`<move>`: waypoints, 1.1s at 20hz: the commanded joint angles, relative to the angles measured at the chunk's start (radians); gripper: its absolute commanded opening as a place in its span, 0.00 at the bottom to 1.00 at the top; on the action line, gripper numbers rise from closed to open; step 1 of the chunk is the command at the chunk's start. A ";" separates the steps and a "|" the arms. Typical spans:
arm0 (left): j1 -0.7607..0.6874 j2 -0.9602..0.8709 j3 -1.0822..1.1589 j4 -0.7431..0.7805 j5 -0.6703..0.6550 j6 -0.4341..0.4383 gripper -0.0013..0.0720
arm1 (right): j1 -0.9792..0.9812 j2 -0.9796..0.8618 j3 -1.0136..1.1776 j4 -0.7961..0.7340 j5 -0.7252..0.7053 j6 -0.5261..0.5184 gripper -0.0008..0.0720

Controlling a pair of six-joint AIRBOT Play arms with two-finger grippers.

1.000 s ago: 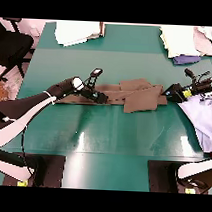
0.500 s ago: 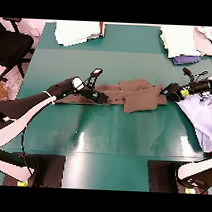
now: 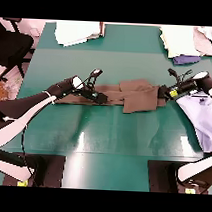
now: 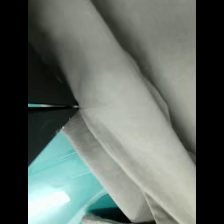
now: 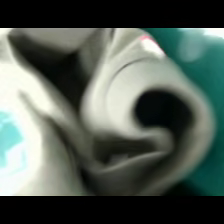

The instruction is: Fold the shirts.

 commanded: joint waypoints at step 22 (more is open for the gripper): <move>-0.001 0.000 0.000 -0.002 -0.016 0.004 0.05 | 0.355 0.303 0.454 0.407 -0.002 -0.019 0.05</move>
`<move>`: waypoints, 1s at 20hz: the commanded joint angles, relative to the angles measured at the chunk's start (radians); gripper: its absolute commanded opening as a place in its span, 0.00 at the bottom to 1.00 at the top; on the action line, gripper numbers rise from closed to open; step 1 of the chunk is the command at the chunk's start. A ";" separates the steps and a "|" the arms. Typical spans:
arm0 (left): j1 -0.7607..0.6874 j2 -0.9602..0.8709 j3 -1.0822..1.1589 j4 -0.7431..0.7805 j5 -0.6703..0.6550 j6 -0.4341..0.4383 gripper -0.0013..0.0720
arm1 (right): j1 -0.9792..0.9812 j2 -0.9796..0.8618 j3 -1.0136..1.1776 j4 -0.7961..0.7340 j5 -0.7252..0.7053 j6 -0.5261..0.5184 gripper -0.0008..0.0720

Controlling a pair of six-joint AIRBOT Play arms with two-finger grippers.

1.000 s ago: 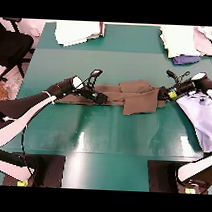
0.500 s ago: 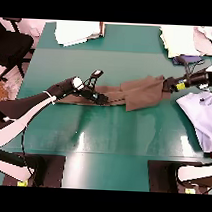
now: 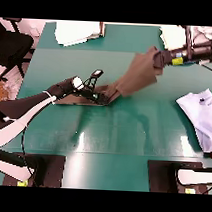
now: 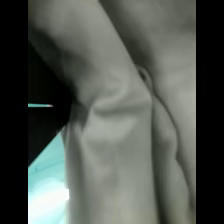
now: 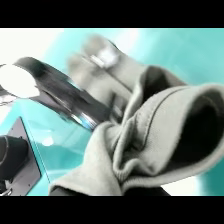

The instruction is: Fold the shirts.

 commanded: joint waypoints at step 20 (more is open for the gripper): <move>0.225 0.298 -0.018 0.320 -0.246 0.001 0.04 | 0.363 -0.284 0.367 0.031 0.014 0.140 0.04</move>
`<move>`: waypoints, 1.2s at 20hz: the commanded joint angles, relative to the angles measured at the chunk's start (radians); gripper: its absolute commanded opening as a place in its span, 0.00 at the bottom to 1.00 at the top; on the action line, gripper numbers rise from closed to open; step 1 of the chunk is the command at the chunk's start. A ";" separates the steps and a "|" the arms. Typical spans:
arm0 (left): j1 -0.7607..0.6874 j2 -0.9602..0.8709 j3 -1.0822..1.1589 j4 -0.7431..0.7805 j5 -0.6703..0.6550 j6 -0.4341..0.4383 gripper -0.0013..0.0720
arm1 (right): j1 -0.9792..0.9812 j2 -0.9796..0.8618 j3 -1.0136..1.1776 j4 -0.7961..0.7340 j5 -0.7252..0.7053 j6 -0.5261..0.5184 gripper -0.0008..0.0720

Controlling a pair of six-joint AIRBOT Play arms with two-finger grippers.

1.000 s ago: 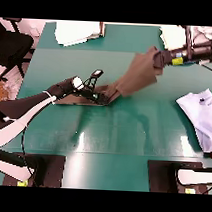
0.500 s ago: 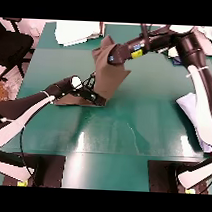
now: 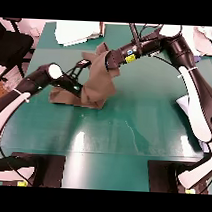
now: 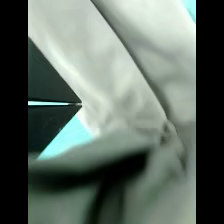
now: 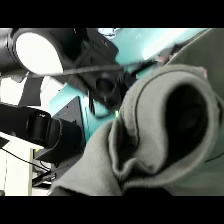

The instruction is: Fold the shirts.

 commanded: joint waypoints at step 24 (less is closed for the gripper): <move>0.404 0.099 -0.011 0.365 -0.170 -0.135 0.05 | 0.254 -0.266 0.009 0.006 -0.320 0.047 0.04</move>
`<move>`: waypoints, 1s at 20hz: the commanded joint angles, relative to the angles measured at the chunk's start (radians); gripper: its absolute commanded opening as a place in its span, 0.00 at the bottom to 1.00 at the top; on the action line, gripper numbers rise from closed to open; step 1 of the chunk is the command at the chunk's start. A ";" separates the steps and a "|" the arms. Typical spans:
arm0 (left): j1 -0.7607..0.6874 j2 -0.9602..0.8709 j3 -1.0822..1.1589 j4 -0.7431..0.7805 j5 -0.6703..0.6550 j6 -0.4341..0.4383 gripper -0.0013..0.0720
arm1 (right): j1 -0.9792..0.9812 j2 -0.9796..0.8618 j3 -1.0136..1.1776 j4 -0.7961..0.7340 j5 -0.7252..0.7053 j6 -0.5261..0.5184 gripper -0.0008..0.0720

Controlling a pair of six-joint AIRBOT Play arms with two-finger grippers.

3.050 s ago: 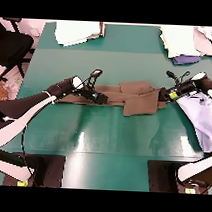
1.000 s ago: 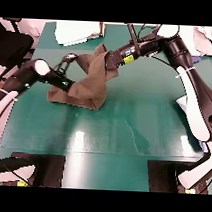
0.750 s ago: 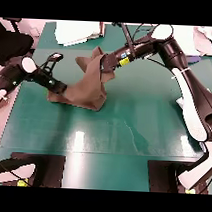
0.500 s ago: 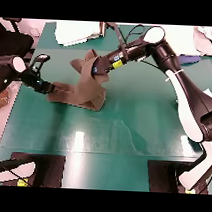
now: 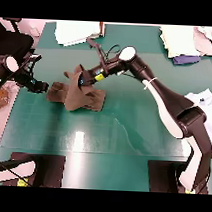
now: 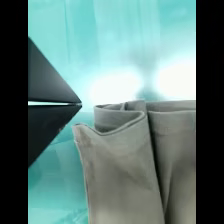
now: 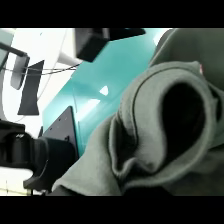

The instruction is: Fold the shirts.

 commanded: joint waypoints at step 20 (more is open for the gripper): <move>0.009 0.066 0.008 -0.006 0.139 -0.055 0.05 | -0.050 -0.138 0.002 0.574 0.014 -0.076 0.92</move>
